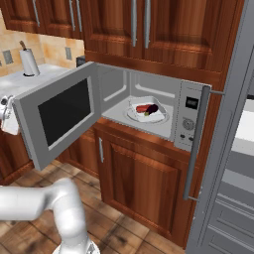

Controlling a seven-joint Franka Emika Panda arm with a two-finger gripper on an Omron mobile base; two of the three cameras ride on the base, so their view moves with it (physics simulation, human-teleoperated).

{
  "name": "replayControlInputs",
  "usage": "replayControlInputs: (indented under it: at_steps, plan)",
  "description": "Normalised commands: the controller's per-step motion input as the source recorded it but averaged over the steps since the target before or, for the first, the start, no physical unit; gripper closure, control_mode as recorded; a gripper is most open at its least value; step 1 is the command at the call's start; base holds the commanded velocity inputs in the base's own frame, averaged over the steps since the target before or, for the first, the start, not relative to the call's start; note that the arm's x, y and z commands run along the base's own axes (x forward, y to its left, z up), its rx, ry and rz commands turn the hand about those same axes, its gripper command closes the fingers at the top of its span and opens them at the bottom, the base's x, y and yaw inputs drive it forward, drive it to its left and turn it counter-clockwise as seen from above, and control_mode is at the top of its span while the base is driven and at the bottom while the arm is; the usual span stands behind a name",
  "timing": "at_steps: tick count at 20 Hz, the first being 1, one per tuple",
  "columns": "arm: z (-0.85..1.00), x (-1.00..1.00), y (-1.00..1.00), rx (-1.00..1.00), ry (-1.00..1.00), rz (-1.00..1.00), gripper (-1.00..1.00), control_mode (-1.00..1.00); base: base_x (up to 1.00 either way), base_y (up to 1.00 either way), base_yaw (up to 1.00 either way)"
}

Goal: Place the tupperware containing the steak and eggplant meal in the microwave. Close the microwave door and press the start button to reheat the meal.

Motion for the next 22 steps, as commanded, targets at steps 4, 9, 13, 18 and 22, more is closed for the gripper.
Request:
replayControlInputs:
  at_steps: [4,9,13,18,22]
  plan:
    - [-0.27,0.04,-0.95,0.00,-0.01,-0.23,-1.00,-1.00,0.00,0.00,0.00]
    - [-0.32,-0.04,-1.00,0.00,-0.03,-0.21,-1.00,-1.00,0.00,0.00,0.00]
    - [-0.20,-0.03,-1.00,0.00,-0.08,-0.15,-1.00,-1.00,0.00,0.00,0.00]
    - [-0.04,0.00,-0.87,0.00,-0.13,-0.03,-1.00,-1.00,0.00,0.00,0.00]
    - [-0.01,0.00,-0.73,0.00,-0.15,0.00,-1.00,-1.00,0.00,0.00,0.00]
